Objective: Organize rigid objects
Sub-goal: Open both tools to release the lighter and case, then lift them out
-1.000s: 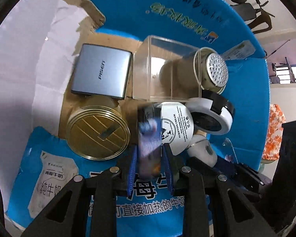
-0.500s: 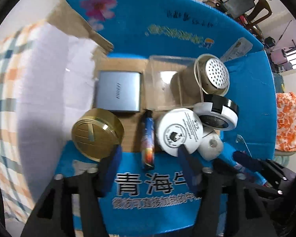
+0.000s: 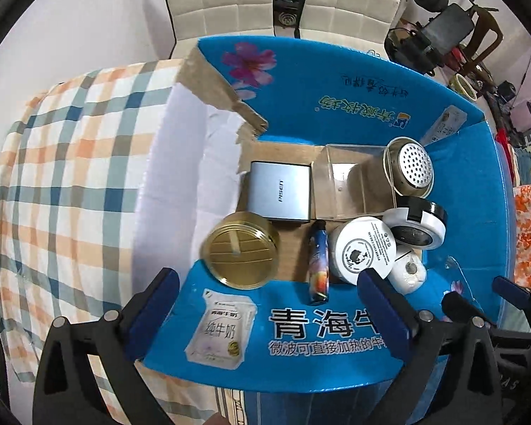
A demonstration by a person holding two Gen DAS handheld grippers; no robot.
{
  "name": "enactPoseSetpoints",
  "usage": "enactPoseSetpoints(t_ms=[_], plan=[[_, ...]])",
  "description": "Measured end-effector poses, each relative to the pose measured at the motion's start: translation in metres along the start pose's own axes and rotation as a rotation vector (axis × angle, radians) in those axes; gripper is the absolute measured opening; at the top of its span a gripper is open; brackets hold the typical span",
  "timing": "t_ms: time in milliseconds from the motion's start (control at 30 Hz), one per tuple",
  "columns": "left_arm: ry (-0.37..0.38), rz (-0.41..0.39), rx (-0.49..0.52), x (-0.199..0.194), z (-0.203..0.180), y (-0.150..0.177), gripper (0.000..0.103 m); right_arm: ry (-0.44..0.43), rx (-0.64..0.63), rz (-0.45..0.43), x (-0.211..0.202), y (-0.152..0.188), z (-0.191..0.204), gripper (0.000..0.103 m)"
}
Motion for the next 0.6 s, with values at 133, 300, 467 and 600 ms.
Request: enactPoseSetpoints(t_ms=[133, 300, 467, 600], plan=[[-0.026, -0.020, 0.010, -0.010, 0.002, 0.003, 0.103, 0.006, 0.004, -0.007, -0.008, 0.004, -0.003, 0.103], [-0.036, -0.055, 0.007, -0.034, 0.005, 0.007, 0.103, -0.005, -0.010, -0.026, -0.022, 0.008, 0.002, 0.103], [-0.040, -0.113, 0.003, -0.071, 0.007, 0.014, 0.103, -0.021, -0.035, -0.081, -0.057, 0.015, 0.010, 0.103], [-0.028, -0.159, -0.004, -0.109, 0.011, 0.021, 0.103, -0.057, -0.044, -0.120, -0.096, 0.028, 0.016, 0.103]])
Point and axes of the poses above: each gripper's, at about its wrist camera, not at the fingertips, and x roughly the way its jaws point, z to its left, y to its underside, the point moved 4 cm from there along x, roughly the way its jaws point, and after that the axes turned 12 degrees about -y, right-handed, at the moved point
